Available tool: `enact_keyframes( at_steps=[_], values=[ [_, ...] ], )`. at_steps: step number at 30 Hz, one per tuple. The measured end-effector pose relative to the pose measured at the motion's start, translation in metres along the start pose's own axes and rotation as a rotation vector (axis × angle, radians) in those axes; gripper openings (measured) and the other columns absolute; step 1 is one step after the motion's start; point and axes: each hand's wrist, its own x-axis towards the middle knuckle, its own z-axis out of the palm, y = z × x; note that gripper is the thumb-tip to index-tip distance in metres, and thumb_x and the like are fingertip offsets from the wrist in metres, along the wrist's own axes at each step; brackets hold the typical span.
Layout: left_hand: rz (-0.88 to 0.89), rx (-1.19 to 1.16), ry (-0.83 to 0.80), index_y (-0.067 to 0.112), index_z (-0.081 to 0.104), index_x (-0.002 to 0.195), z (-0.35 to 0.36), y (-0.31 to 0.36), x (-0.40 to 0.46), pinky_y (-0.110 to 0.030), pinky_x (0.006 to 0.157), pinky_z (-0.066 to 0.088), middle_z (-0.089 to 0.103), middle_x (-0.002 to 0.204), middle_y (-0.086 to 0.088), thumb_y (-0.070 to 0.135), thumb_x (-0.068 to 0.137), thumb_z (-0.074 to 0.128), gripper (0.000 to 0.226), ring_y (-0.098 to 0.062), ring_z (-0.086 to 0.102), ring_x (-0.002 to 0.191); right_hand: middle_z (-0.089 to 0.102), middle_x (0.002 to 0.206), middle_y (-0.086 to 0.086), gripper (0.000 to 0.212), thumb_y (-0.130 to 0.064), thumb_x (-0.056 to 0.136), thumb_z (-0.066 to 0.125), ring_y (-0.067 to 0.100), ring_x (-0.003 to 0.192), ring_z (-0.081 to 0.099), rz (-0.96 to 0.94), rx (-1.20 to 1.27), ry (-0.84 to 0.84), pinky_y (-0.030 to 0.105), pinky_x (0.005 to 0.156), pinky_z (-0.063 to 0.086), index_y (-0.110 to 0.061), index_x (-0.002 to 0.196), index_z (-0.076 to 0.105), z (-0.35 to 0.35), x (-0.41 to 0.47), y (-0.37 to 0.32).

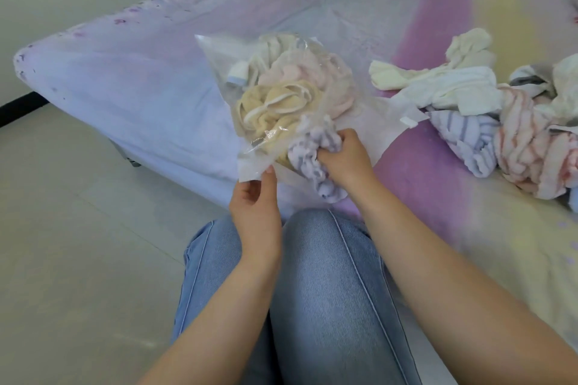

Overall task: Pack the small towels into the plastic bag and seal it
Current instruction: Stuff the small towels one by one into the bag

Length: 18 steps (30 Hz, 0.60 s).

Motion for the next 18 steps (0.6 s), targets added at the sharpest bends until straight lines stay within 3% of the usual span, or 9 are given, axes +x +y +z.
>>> enact_keyframes(
  at_steps=[3,6,7,10,12,14,15,16,18],
  values=[
    [0.02,0.266,-0.179,0.018,0.065,0.114,0.009,-0.001,0.007,-0.022,0.088,0.046,0.07,0.108,0.006,0.025,0.096,0.057,0.02,-0.008,0.064,0.104,0.06,0.082,0.002,0.023,-0.014,0.084,0.06,0.011,0.066,0.064,-0.044,0.277,-0.001,0.03,0.063,0.057,-0.015,0.103,0.046,0.005,0.001,-0.016],
    [-0.118,0.735,-0.439,0.003,0.061,0.121,0.014,-0.001,0.011,-0.024,0.087,0.035,0.063,0.126,-0.014,0.038,0.104,0.034,0.048,-0.027,0.055,0.119,0.06,0.096,0.006,0.011,-0.02,0.085,0.059,0.02,0.086,0.061,-0.191,0.028,-0.146,0.038,0.076,0.052,-0.022,0.094,0.053,0.015,-0.005,-0.007],
    [-0.114,0.765,-0.454,0.001,0.06,0.121,0.014,0.002,0.012,-0.023,0.085,0.033,0.061,0.129,-0.018,0.036,0.105,0.03,0.049,-0.028,0.053,0.12,0.057,0.104,0.006,0.01,-0.024,0.085,0.057,0.022,0.095,0.057,-0.238,-0.105,-0.178,0.038,0.082,0.048,-0.025,0.095,0.055,0.016,-0.006,-0.001],
    [-0.05,0.698,-0.384,0.002,0.063,0.1,0.012,0.018,0.015,-0.024,0.075,0.031,0.066,0.114,-0.019,0.027,0.105,0.031,0.041,-0.028,0.056,0.104,0.042,0.136,0.012,0.042,-0.037,0.087,0.047,0.03,0.122,0.044,-0.244,-0.426,-0.302,0.046,0.101,0.041,-0.029,0.128,0.05,0.014,0.002,-0.006],
    [-0.024,0.626,-0.316,0.001,0.06,0.088,0.013,0.027,0.016,-0.029,0.077,0.034,0.067,0.096,-0.011,0.029,0.104,0.034,0.041,-0.029,0.054,0.094,0.046,0.139,0.015,0.048,-0.038,0.088,0.039,0.032,0.125,0.045,-0.258,-0.585,-0.425,0.045,0.103,0.039,-0.022,0.133,0.05,0.02,0.023,-0.028],
    [-0.013,0.578,-0.273,0.003,0.057,0.08,0.013,0.037,0.015,-0.03,0.079,0.035,0.06,0.083,-0.002,0.03,0.104,0.035,0.042,-0.024,0.053,0.087,0.054,0.128,0.012,0.036,-0.028,0.095,0.035,0.03,0.121,0.049,-0.186,-0.704,-0.498,0.039,0.101,0.037,-0.012,0.116,0.06,0.027,0.047,-0.056],
    [0.003,0.568,-0.259,0.004,0.055,0.074,0.012,0.041,0.014,-0.03,0.078,0.036,0.056,0.076,0.0,0.03,0.104,0.035,0.045,-0.02,0.051,0.081,0.054,0.118,0.01,0.03,-0.028,0.098,0.034,0.026,0.114,0.05,-0.136,-0.727,-0.499,0.036,0.095,0.037,-0.013,0.097,0.06,0.029,0.056,-0.069],
    [0.031,0.563,-0.248,0.002,0.053,0.068,0.01,0.044,0.015,-0.031,0.075,0.037,0.055,0.071,-0.002,0.031,0.104,0.035,0.049,-0.019,0.049,0.074,0.048,0.108,0.007,0.029,-0.031,0.099,0.034,0.023,0.104,0.047,-0.092,-0.736,-0.505,0.034,0.087,0.037,-0.018,0.079,0.05,0.029,0.065,-0.079],
    [0.087,0.563,-0.231,-0.009,0.056,0.072,0.004,0.047,0.02,-0.037,0.074,0.043,0.058,0.072,-0.01,0.035,0.103,0.034,0.058,-0.022,0.052,0.071,0.041,0.097,0.005,0.029,-0.035,0.098,0.038,0.023,0.091,0.043,-0.051,-0.754,-0.483,0.032,0.073,0.037,-0.02,0.074,0.038,0.027,0.071,-0.092]
  ],
)
